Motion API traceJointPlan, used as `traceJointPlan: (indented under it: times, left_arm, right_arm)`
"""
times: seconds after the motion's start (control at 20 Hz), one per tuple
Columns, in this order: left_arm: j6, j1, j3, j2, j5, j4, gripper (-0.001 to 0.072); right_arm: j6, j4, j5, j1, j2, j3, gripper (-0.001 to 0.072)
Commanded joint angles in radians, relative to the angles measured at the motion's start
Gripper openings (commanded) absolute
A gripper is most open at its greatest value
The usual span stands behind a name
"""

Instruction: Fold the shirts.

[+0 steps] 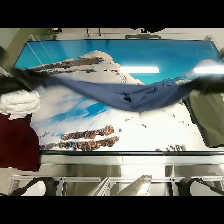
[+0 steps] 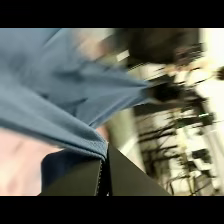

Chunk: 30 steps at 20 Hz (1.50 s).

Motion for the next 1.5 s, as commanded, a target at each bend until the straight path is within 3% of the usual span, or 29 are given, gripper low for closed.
traceJointPlan:
  times: [0.0, 0.1, 0.2, 0.35, 0.45, 0.55, 0.65, 0.85, 1.05, 1.2, 1.45]
  left_arm:
    - [0.065, 0.149, 0.221, 0.114, -0.232, -0.569, 0.0028]
    - [0.065, 0.26, 0.314, 0.179, -0.282, -0.769, 0.0029]
    - [0.063, 0.385, 0.362, 0.238, -0.291, -0.893, 0.0028]
    - [0.037, 0.554, 0.35, 0.296, -0.295, -0.897, 0.0028]
    - [0.031, 0.579, 0.274, 0.306, -0.294, -0.901, 0.0028]
    - [0.031, 0.536, 0.19, 0.293, -0.282, -0.896, 0.0029]
    - [0.054, 0.447, 0.12, 0.25, -0.28, -0.834, 0.0028]
    - [0.148, 0.238, 0.043, 0.097, -0.172, -0.51, 0.0028]
    - [0.192, 0.083, 0.018, -0.163, 0.034, -0.233, 0.0028]
    - [0.223, 0.018, 0.045, -0.422, 0.141, -0.126, 0.0029]
    - [0.198, -0.037, 0.34, -0.872, 0.118, -0.061, 0.0012]
  right_arm:
    - [-0.053, 0.415, -0.053, -0.095, 0.292, 0.147, 0.0013]
    - [-0.095, 0.538, -0.219, -0.159, 0.469, 0.167, 0.0013]
    - [-0.137, 0.525, -0.407, -0.205, 0.631, 0.167, 0.0014]
    - [-0.175, 0.437, -0.61, -0.23, 0.783, 0.167, 0.0014]
    - [-0.174, 0.386, -0.658, -0.23, 0.808, 0.167, 0.0014]
    - [-0.167, 0.37, -0.616, -0.23, 0.778, 0.162, 0.0014]
    - [-0.138, 0.381, -0.5, -0.223, 0.697, 0.16, 0.0014]
    - [-0.106, 0.35, -0.348, -0.098, 0.47, 0.097, 0.0013]
    - [-0.106, 0.203, -0.452, 0.073, 0.193, -0.017, 0.0013]
    - [-0.137, 0.191, -0.513, 0.144, -0.077, -0.03, 0.0014]
    - [-0.296, 0.451, -0.598, 0.192, -0.468, -0.018, 0.0014]
